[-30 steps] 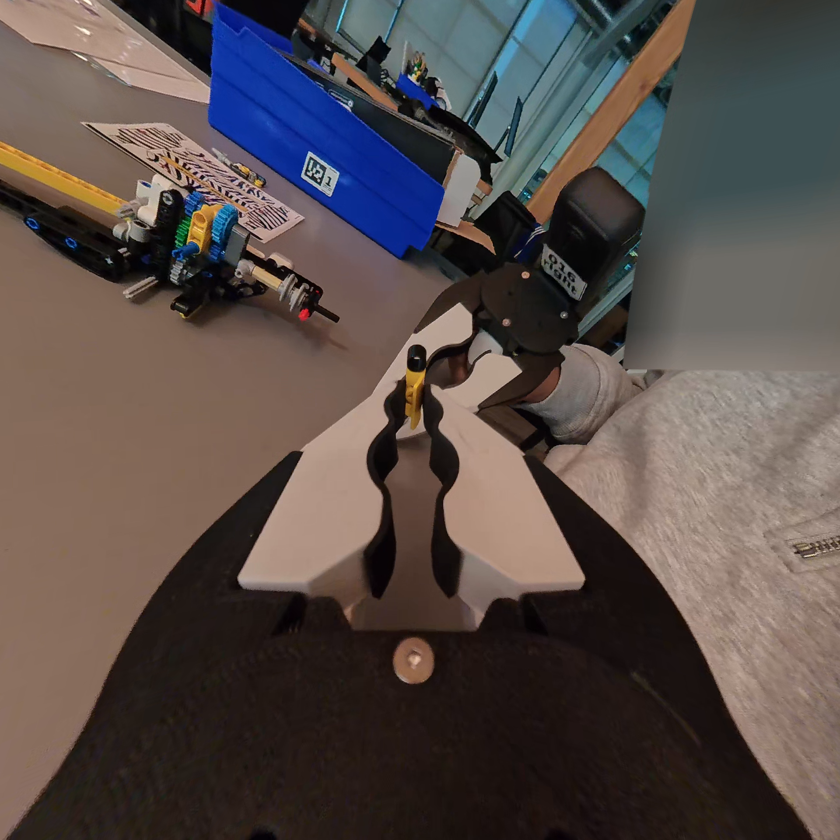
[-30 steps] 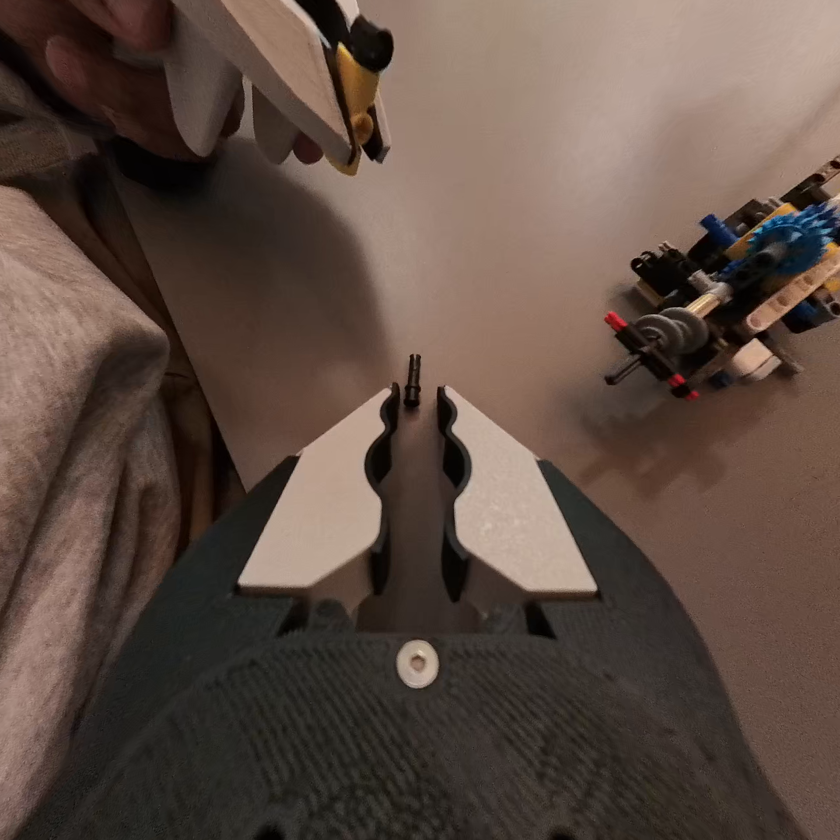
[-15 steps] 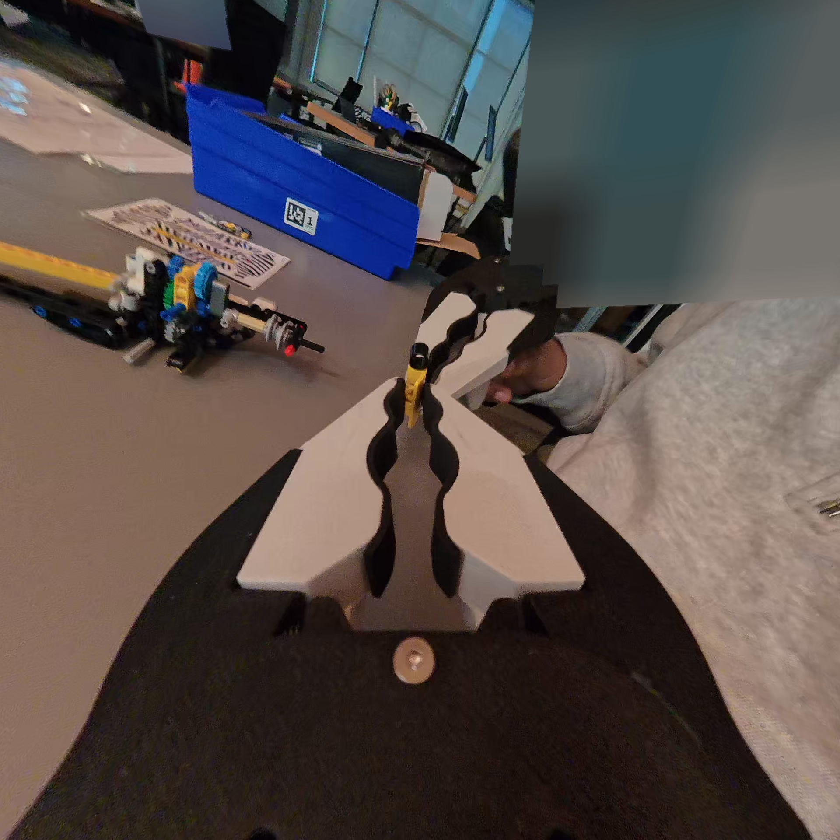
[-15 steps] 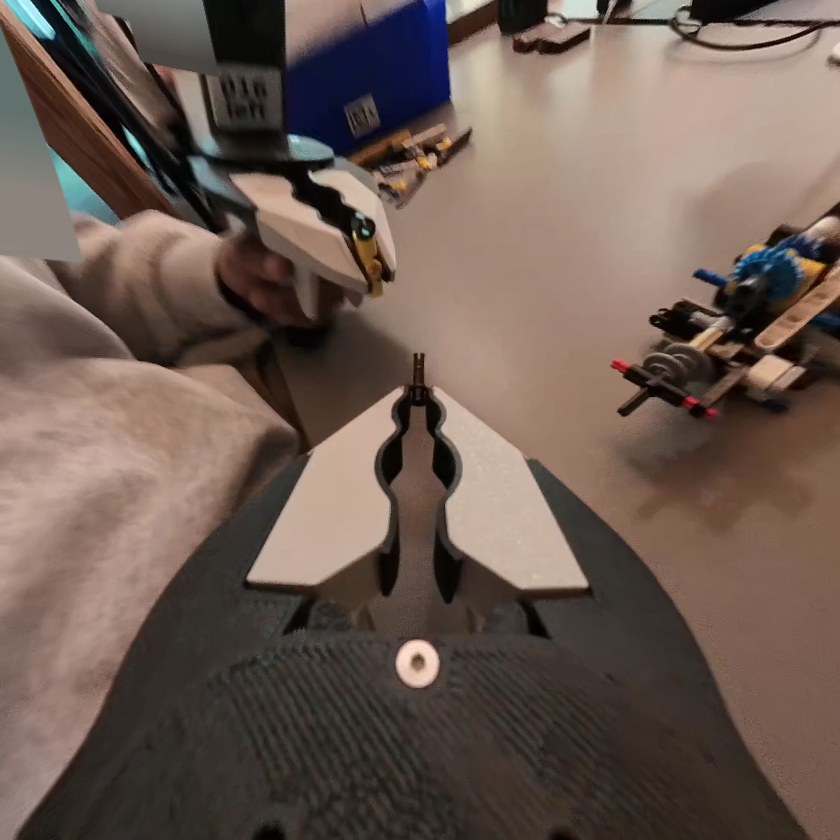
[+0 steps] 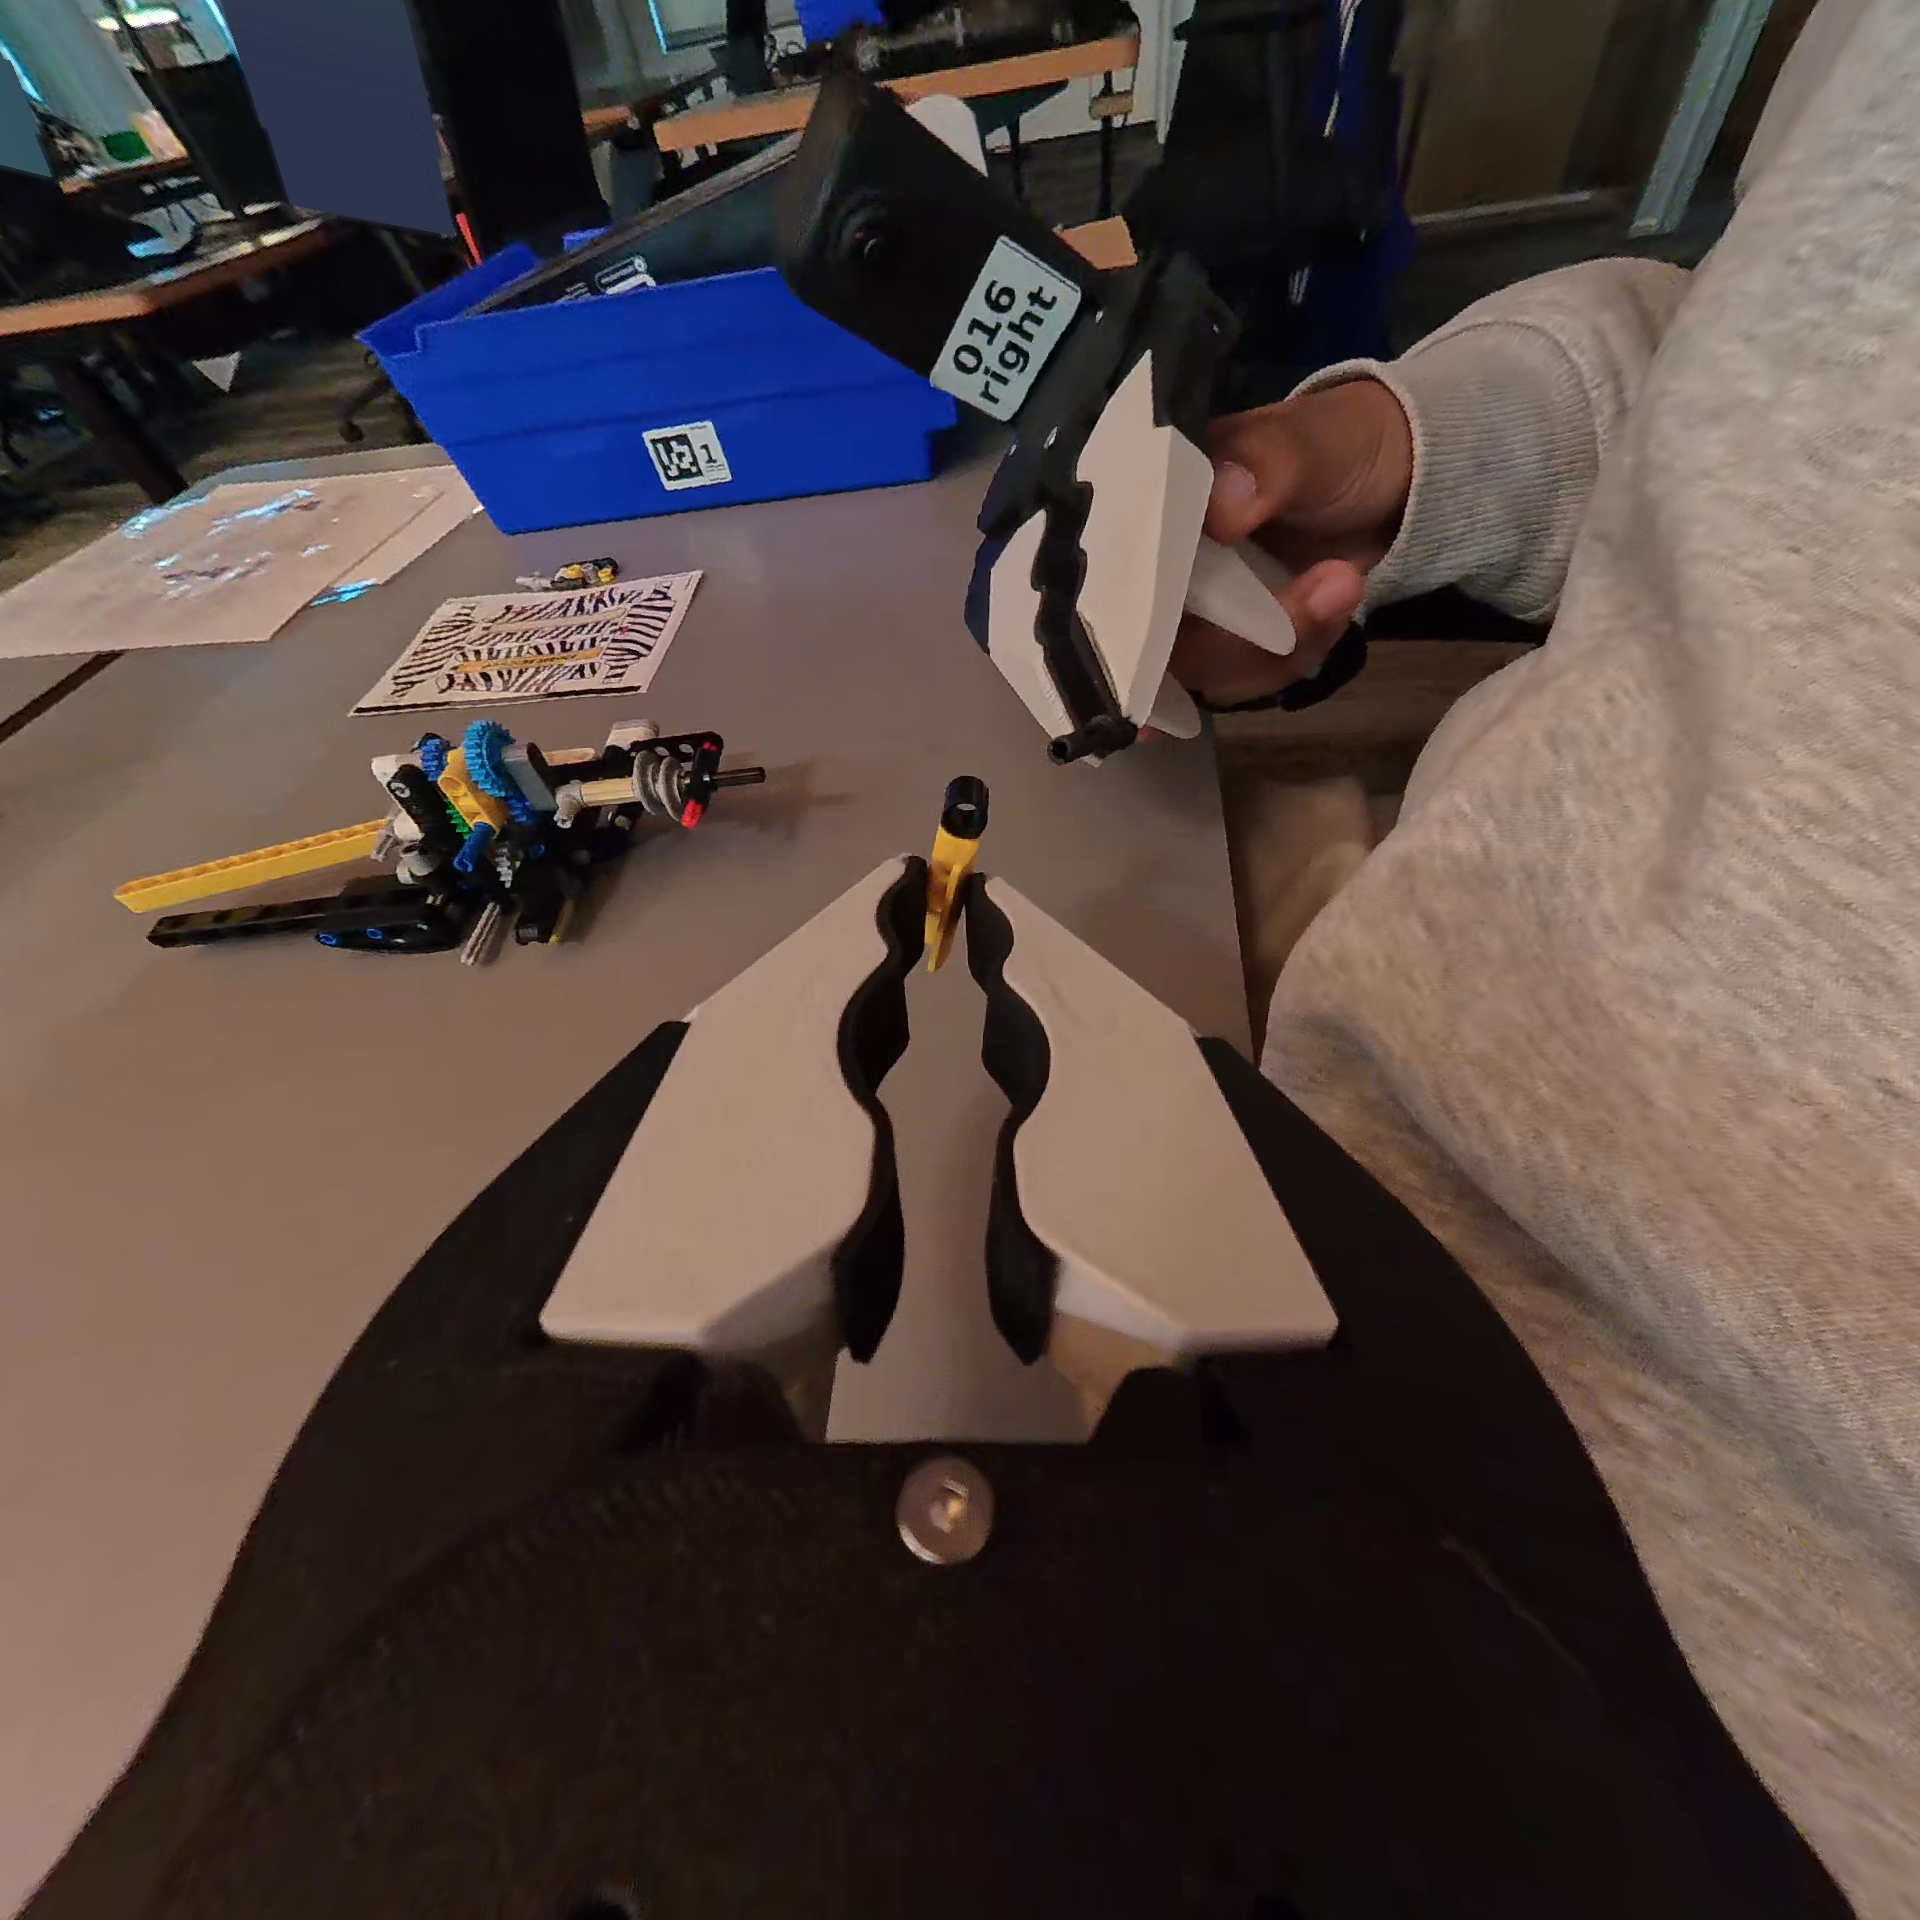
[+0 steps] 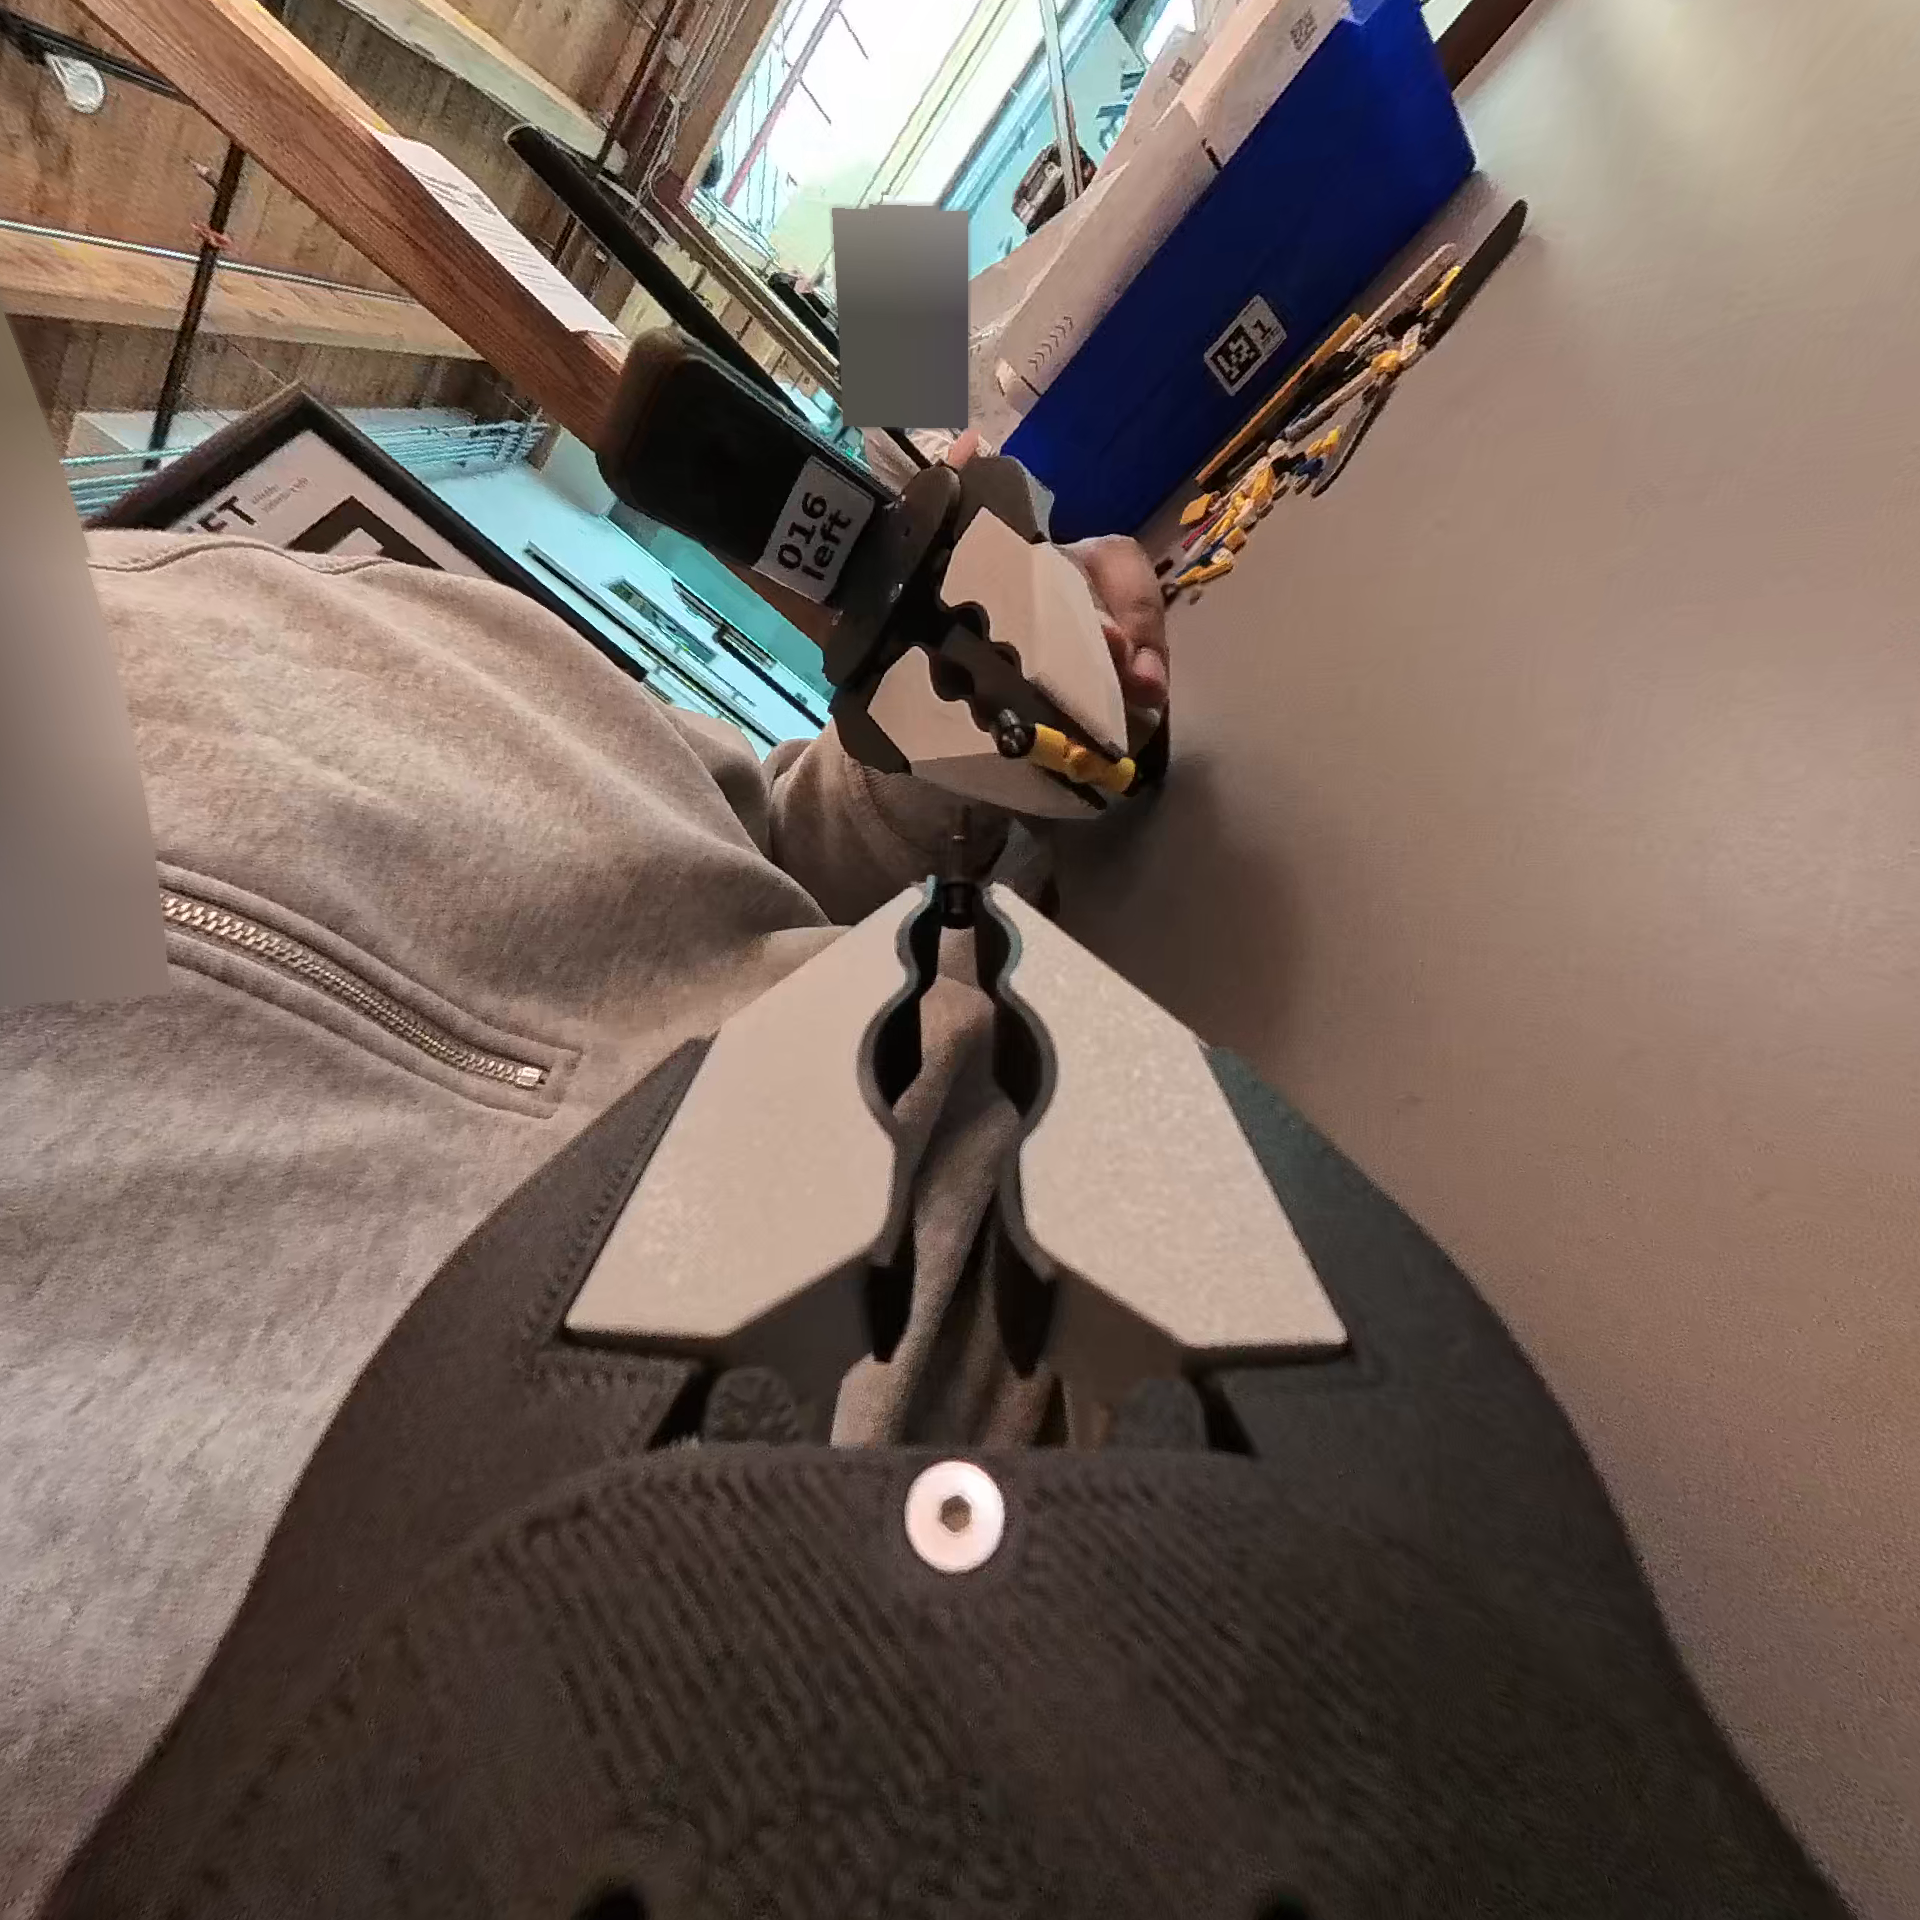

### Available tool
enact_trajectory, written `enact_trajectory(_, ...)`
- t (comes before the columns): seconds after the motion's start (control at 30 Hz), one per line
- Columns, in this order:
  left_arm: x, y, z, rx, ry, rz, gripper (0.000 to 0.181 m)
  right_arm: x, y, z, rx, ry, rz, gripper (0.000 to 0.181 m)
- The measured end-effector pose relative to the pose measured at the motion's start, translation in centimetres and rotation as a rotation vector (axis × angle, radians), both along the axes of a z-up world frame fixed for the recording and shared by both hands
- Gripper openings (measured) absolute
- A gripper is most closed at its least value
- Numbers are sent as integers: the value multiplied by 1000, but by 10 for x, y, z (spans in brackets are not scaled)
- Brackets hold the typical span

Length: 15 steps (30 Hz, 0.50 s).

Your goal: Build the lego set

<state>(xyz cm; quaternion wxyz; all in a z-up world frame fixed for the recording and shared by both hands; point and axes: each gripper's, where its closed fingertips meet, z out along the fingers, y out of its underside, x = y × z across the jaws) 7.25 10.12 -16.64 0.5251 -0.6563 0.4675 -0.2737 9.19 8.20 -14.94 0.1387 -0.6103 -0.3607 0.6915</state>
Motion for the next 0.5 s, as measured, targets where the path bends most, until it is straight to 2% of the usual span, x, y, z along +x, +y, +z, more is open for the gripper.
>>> enact_trajectory(0.5, -1, 7, 1, -44, -22, 9, 6, 3, 17, -4, -26, 13, -58, 5)
